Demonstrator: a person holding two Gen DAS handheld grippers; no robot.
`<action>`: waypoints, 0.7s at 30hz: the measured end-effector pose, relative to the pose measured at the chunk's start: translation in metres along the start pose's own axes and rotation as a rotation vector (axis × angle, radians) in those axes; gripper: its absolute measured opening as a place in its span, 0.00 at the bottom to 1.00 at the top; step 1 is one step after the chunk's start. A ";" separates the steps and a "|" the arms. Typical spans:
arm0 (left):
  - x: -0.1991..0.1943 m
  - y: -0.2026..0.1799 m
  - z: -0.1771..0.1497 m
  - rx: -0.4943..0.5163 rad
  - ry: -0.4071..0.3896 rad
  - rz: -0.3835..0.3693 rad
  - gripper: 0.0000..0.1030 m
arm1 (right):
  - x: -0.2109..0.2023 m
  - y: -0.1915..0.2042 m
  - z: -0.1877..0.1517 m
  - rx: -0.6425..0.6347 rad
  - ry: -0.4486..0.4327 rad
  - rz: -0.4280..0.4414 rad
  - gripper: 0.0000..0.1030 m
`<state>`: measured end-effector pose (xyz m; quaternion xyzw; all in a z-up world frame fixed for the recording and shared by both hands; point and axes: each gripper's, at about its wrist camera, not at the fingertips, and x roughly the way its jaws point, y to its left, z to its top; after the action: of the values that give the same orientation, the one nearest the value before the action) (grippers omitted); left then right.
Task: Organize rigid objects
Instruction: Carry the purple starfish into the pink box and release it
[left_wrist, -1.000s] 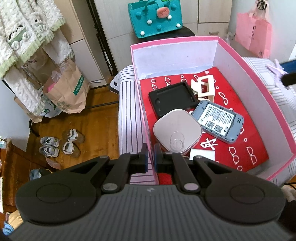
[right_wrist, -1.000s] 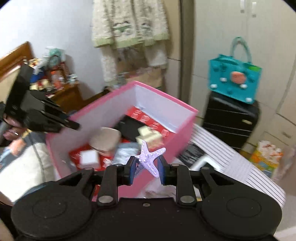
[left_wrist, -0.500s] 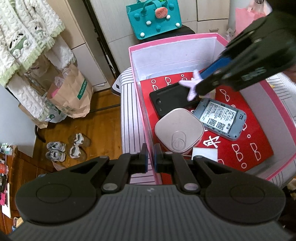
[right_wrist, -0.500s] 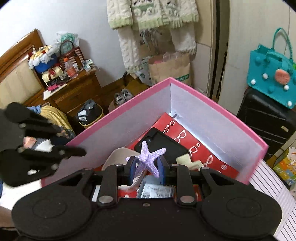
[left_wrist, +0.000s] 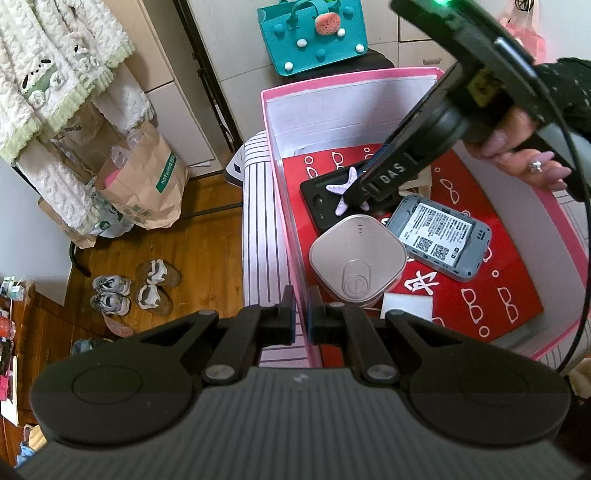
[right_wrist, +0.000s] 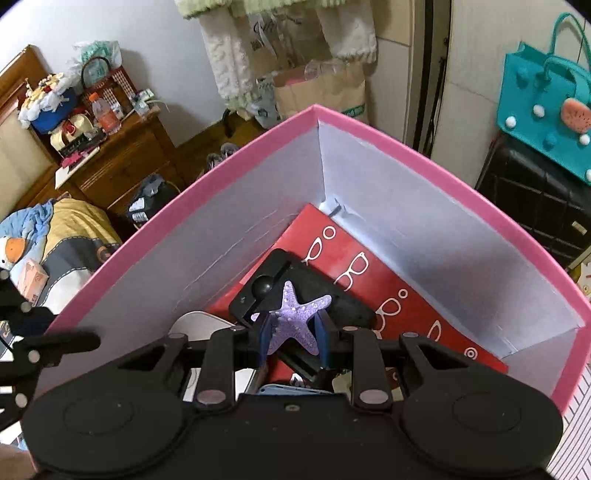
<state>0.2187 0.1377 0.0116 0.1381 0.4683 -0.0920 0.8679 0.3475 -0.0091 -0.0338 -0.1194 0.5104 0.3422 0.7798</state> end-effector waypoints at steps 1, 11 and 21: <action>0.000 0.000 0.000 0.002 -0.001 0.003 0.05 | 0.001 0.001 0.001 -0.008 0.004 -0.011 0.29; -0.001 -0.001 -0.001 0.008 -0.005 0.008 0.05 | -0.064 -0.015 -0.017 0.085 -0.177 0.001 0.47; -0.001 0.001 -0.005 -0.014 -0.028 0.007 0.05 | -0.151 -0.040 -0.101 0.151 -0.340 -0.033 0.47</action>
<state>0.2151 0.1402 0.0098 0.1322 0.4563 -0.0874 0.8756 0.2644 -0.1549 0.0470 -0.0094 0.3934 0.3053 0.8671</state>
